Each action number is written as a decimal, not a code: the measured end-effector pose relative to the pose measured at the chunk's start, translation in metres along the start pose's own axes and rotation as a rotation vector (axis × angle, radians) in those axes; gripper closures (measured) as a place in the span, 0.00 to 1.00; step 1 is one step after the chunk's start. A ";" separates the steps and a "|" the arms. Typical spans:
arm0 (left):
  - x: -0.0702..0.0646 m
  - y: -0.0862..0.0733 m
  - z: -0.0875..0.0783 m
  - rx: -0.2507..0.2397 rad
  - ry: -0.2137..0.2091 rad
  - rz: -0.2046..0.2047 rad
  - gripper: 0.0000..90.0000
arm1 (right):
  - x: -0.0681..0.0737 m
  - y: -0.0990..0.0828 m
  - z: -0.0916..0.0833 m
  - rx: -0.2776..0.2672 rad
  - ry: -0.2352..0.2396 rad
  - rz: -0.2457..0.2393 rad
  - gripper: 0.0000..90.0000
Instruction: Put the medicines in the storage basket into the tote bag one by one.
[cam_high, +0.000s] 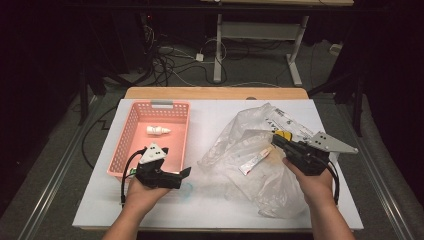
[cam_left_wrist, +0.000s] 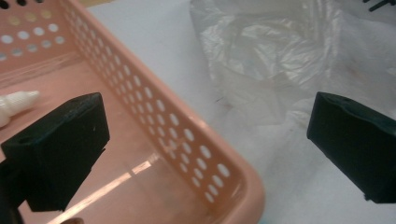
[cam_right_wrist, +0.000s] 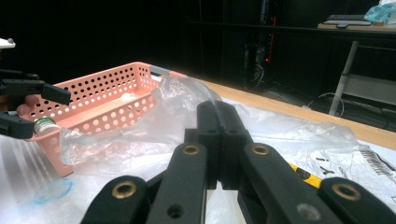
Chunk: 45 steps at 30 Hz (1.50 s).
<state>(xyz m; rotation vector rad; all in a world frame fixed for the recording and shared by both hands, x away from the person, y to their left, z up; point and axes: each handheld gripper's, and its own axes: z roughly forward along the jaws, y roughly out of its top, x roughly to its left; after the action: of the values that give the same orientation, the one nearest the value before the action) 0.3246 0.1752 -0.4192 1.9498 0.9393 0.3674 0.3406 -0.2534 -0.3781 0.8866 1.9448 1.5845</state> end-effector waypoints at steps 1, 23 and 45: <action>0.003 -0.001 -0.001 0.002 0.007 -0.005 0.00 | 0.000 0.000 0.000 -0.001 0.000 0.001 1.00; 0.042 -0.011 -0.030 -0.006 0.116 -0.087 0.00 | -0.002 -0.001 -0.002 0.004 -0.004 0.003 1.00; 0.073 -0.017 -0.067 0.185 0.169 -0.141 0.72 | 0.002 0.000 -0.001 0.007 0.000 -0.004 1.00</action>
<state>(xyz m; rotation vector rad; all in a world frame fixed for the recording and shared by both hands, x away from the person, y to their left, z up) 0.3258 0.2745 -0.4054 2.0274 1.2513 0.3799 0.3386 -0.2532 -0.3777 0.8845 1.9518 1.5764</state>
